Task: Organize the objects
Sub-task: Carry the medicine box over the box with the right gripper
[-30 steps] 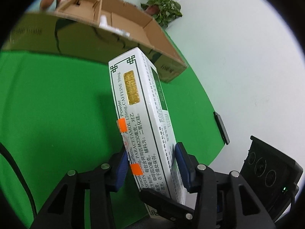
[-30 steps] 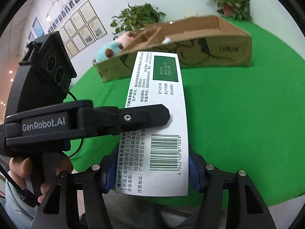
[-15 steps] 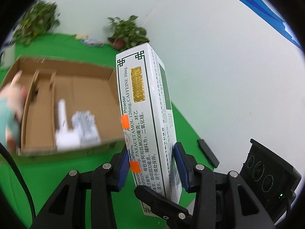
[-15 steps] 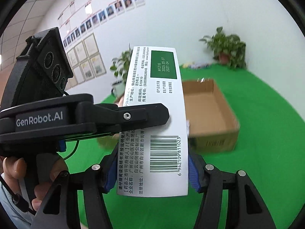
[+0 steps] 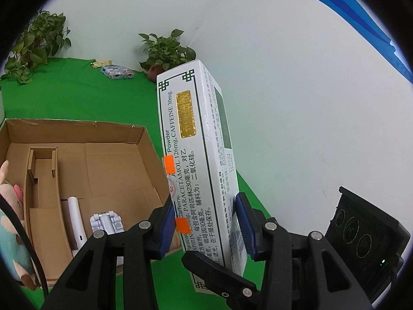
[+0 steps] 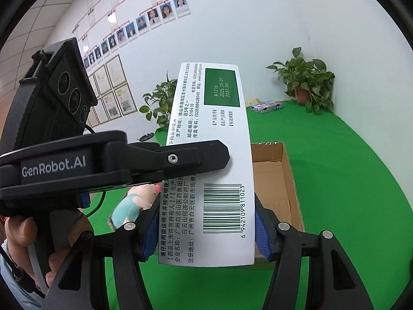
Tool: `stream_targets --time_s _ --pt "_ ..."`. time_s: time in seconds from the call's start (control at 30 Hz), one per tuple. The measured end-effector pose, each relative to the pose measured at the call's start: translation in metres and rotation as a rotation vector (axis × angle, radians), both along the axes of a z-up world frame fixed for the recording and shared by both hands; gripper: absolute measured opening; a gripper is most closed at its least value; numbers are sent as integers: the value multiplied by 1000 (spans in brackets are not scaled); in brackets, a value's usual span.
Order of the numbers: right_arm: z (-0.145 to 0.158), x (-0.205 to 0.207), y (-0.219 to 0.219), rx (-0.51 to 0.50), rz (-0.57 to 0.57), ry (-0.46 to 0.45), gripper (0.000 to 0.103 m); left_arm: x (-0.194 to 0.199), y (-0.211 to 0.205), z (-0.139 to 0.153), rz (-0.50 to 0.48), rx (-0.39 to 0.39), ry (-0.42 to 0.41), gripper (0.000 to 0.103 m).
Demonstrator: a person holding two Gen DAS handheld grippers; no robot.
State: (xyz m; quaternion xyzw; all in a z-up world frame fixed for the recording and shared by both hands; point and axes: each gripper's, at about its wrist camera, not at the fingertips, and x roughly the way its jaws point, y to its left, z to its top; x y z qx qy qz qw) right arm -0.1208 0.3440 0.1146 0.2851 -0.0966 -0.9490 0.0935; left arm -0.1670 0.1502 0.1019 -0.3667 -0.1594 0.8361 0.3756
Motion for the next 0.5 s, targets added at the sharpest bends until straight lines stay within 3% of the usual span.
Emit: stream_targets --time_s 0.27,0.5 --pt "7 -50 20 -24 6 -83 58 -33 6 -13 -6 -11 -71 43" --pt "-20 -86 40 -51 2 -169 58 -56 19 -32 -18 -42 -158 43"
